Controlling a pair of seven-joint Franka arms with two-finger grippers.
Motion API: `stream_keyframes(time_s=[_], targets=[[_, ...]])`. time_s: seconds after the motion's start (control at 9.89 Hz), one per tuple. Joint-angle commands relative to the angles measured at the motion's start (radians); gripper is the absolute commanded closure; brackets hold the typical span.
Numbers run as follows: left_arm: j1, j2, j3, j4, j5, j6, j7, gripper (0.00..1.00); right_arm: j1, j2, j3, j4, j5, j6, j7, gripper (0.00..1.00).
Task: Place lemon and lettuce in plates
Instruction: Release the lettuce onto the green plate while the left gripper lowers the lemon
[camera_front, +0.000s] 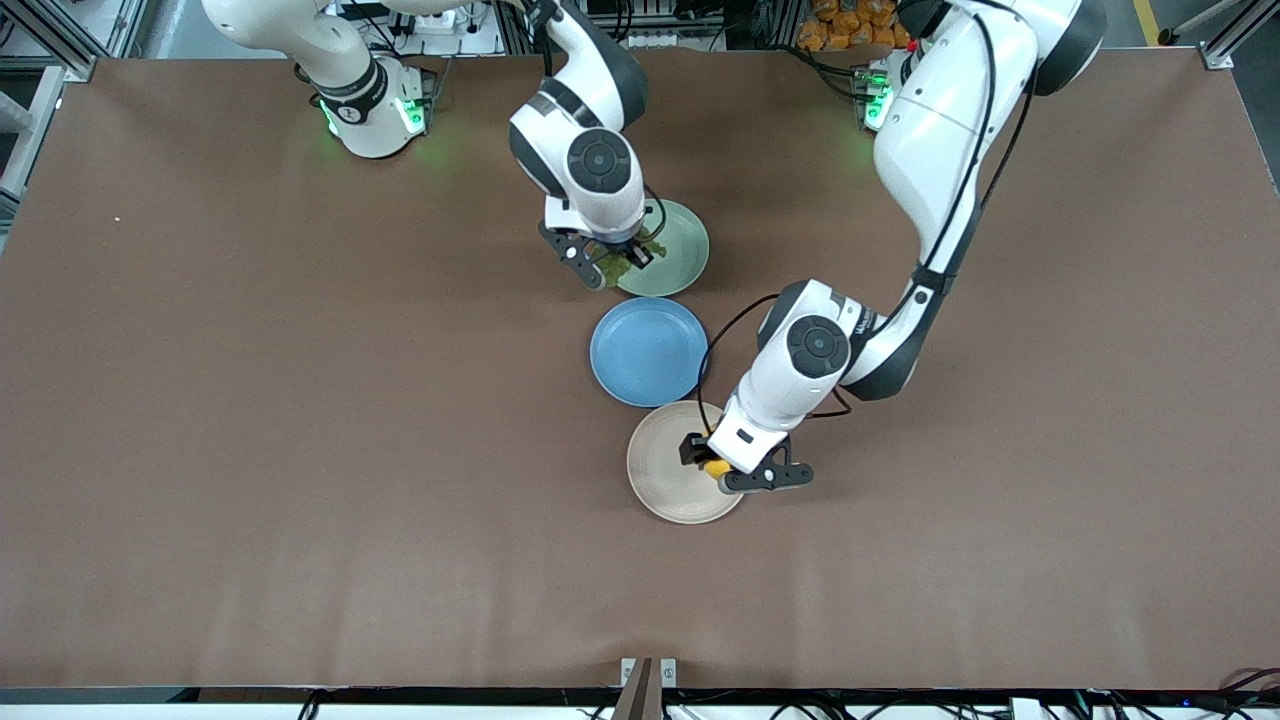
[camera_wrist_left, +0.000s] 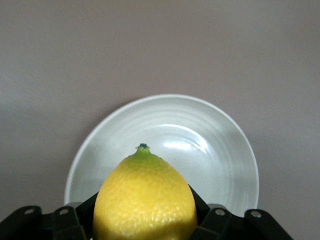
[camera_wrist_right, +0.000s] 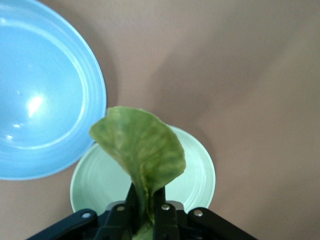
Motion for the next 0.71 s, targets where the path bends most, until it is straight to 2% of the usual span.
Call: stream_keyframes(time_s=[0.0,0.1,0.3,0.4,0.61], targets=[[-0.033,0.063,0.009,0.040,-0.021,0.076,-0.062,0.63,0.022,-0.019,-0.004,-0.005,0.012,0.009,0.042,0.45],[-0.035,0.077,0.009,0.040,-0.021,0.085,-0.067,0.63,0.044,-0.019,-0.006,-0.006,0.012,0.020,0.051,0.00],[-0.033,0.083,0.009,0.038,-0.019,0.087,-0.065,0.59,0.056,-0.012,-0.006,0.002,-0.001,0.038,0.123,0.00],[-0.033,0.083,0.010,0.040,-0.019,0.087,-0.056,0.49,0.051,-0.012,-0.007,0.002,-0.003,0.037,0.103,0.00],[-0.030,0.075,0.010,0.037,-0.015,0.087,-0.059,0.03,-0.005,-0.014,-0.015,0.000,-0.003,0.024,-0.016,0.00]])
